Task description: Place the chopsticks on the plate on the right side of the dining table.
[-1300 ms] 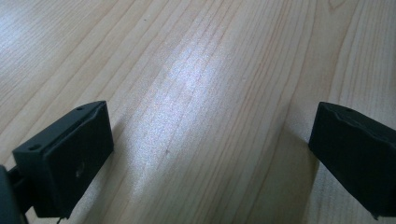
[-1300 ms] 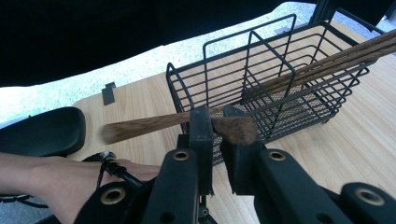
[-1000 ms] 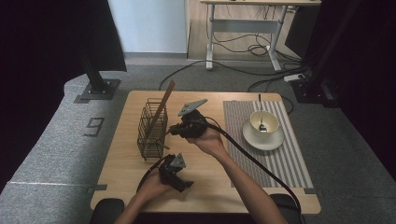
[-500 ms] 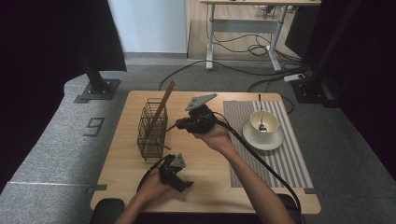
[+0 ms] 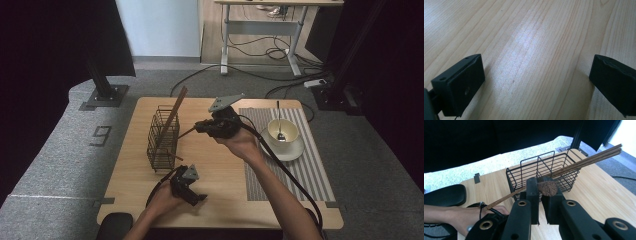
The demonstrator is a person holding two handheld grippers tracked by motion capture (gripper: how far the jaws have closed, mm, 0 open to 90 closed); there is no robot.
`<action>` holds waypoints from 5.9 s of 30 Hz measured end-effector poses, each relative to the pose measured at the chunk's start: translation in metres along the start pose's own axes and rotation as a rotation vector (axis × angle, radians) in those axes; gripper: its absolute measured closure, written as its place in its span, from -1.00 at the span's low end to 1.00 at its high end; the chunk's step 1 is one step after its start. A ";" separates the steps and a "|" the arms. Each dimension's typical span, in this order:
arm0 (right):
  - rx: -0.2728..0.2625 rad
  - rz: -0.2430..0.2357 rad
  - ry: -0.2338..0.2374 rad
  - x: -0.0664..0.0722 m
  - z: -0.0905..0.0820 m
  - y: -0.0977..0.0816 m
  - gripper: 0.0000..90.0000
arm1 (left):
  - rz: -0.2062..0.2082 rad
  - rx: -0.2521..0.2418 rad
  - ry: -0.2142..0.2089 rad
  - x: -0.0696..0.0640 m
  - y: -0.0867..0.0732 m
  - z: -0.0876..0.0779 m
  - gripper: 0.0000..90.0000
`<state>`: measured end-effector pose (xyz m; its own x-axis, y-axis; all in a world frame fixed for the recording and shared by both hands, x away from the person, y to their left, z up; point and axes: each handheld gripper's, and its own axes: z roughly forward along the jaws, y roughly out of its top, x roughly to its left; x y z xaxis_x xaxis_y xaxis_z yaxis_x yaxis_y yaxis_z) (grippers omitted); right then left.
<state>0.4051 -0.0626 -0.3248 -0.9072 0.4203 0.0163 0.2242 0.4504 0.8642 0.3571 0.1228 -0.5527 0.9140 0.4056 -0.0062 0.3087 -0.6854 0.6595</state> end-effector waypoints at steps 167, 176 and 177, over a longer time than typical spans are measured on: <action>0.290 0.026 -0.134 0.003 -0.027 -0.150 -0.47 | 0.144 -0.102 -0.116 -0.011 0.020 -0.039 0.88; 0.383 -0.102 -0.041 0.017 -0.010 -0.156 -0.07 | 0.163 -0.083 -0.145 -0.014 0.021 -0.038 0.88; 0.390 -0.120 -0.035 0.019 -0.008 -0.156 -0.02 | 0.168 -0.081 -0.146 -0.015 0.022 -0.038 0.88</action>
<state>0.3499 -0.1312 -0.4557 -0.9241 0.3700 -0.0956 0.2418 0.7598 0.6035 0.3401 0.1250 -0.5096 0.9809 0.1943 0.0040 0.1323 -0.6825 0.7188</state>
